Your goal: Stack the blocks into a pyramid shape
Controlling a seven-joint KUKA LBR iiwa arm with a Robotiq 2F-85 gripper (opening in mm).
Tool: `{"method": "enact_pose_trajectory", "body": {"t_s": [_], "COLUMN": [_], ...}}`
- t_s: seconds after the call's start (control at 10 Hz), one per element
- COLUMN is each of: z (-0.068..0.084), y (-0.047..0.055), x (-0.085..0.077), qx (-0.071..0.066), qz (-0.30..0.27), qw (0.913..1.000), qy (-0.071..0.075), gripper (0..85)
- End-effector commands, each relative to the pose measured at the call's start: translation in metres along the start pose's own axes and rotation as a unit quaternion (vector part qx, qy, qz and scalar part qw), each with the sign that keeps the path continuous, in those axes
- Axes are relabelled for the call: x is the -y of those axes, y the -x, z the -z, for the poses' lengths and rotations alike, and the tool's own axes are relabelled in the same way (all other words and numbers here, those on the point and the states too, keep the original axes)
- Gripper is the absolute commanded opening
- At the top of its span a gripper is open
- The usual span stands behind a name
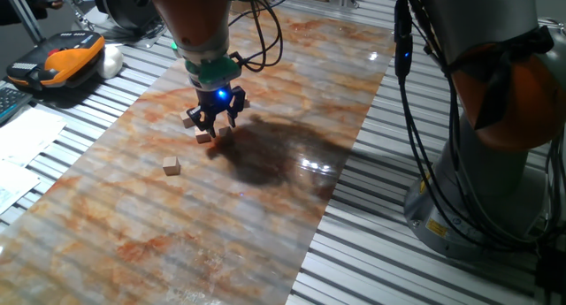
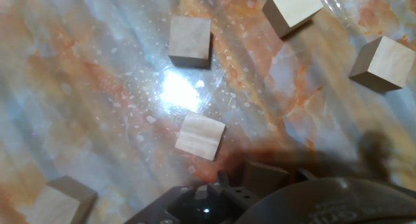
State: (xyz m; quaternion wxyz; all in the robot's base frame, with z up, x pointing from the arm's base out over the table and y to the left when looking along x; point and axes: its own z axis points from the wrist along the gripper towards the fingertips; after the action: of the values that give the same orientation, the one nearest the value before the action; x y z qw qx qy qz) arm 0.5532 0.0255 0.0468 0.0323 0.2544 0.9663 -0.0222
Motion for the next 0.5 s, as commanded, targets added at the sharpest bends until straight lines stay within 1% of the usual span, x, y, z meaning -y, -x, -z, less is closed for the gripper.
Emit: {"method": "enact_pose_trajectory", "body": {"t_s": [0.0, 0.4], "z": [-0.0002, -0.0037], "y": [0.0001, 0.0001], "x": [0.0001, 0.0000], "qx": [0.000, 0.002], "qz": [-0.001, -0.002], "qw": [1.0000, 1.0000], "qy": [0.000, 0.000], "gripper": [51.0, 51.0]}}
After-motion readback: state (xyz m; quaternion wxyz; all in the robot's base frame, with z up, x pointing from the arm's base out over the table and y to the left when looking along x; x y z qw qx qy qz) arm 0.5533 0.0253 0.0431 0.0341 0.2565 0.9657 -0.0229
